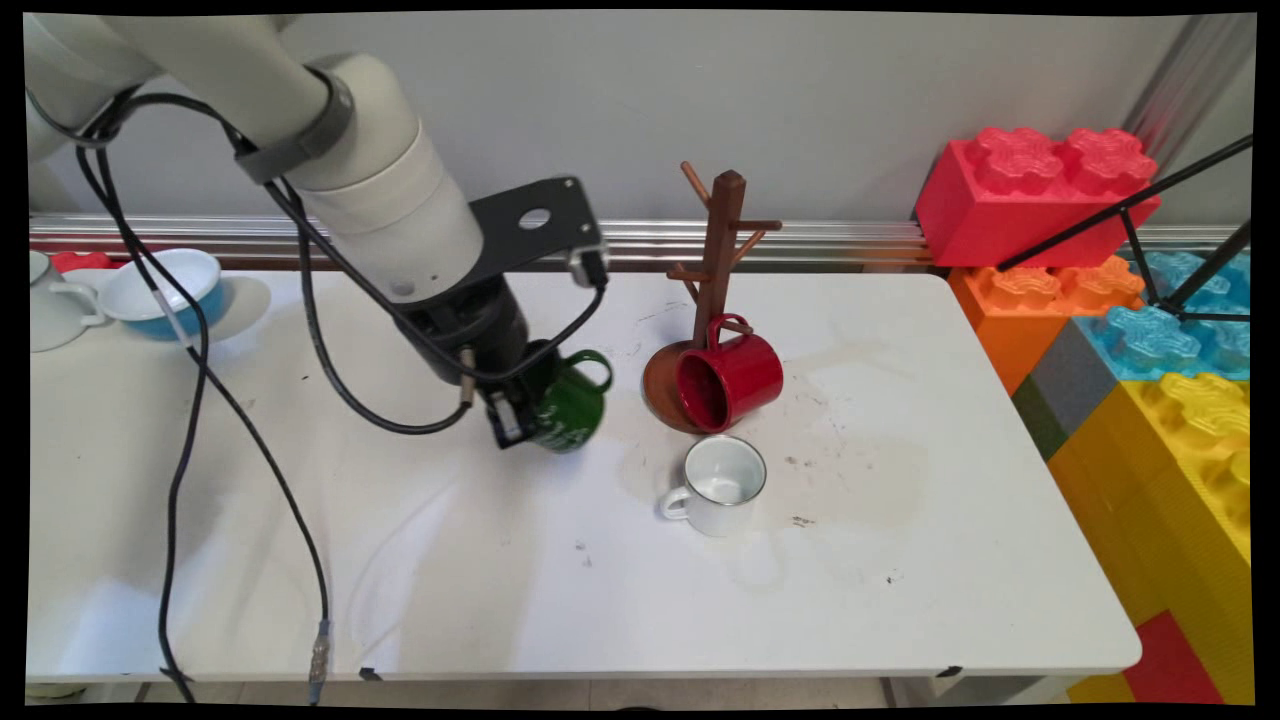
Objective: Place the picked object on the table
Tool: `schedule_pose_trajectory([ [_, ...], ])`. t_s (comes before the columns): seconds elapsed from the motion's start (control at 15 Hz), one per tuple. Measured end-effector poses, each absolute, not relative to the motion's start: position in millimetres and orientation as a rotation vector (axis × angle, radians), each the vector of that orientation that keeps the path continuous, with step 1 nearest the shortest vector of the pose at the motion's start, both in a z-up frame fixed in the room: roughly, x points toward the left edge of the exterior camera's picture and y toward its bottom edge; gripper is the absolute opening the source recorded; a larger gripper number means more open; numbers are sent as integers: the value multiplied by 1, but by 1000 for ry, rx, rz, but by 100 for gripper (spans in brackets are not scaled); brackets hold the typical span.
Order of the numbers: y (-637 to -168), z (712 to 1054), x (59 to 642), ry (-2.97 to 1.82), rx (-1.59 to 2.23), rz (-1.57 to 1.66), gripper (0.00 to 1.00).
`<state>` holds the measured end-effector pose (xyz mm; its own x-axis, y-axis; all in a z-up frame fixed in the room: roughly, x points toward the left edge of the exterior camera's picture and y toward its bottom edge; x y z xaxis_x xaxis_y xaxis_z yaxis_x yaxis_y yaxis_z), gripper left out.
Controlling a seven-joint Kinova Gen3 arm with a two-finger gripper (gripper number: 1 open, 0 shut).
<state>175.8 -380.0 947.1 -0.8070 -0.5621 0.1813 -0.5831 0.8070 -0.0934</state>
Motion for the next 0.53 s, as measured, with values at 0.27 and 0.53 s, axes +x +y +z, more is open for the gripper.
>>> schedule_pose_trajectory([
  [0.27,-390,929,189,-2953,885,265,0],
  [0.53,-407,905,191,-3033,865,306,0],
])
